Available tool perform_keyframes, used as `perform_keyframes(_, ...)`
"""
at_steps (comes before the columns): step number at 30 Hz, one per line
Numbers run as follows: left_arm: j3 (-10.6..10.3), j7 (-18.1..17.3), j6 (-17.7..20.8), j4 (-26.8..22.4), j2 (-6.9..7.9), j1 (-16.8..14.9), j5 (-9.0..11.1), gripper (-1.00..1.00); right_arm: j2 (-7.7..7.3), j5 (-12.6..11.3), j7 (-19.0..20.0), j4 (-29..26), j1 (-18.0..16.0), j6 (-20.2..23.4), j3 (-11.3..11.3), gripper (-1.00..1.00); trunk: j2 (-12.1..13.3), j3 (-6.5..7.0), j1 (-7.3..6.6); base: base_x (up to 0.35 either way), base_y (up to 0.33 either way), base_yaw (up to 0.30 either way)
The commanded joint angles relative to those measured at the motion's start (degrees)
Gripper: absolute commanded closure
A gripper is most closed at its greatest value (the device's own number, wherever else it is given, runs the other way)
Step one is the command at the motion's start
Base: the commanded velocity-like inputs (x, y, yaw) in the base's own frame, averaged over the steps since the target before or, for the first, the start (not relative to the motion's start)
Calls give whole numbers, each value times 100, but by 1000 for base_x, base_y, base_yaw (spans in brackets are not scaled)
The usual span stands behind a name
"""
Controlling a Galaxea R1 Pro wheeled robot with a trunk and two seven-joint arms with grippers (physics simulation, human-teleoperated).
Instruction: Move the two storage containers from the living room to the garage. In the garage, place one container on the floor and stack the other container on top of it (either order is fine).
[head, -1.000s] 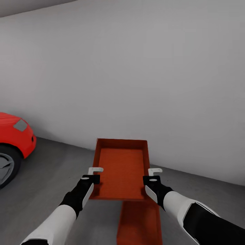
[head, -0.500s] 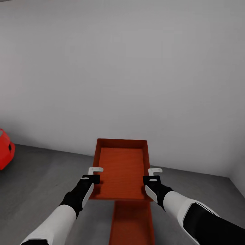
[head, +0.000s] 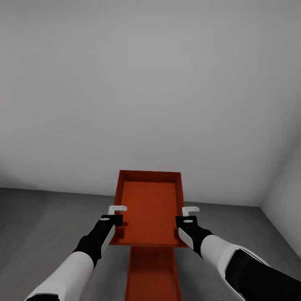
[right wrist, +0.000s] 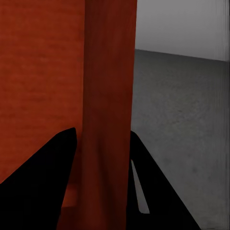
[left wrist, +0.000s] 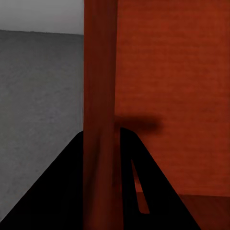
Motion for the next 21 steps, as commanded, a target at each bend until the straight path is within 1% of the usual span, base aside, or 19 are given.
perform_keyframes(1,-3,9,44,8,-64,2,-37,100,4,96,-148,-193,-9,7,107,100,-14,-14,3,0,0,-242)
perform_keyframes(9,-3,12,44,8,-65,2,-37,100,4,96,-148,-193,-9,7,105,100,-14,-14,3,0,0,-228)
perform_keyframes(21,-3,18,44,8,-65,2,-37,100,4,96,-148,-193,-9,12,107,100,-14,-14,3,0,0,-19)
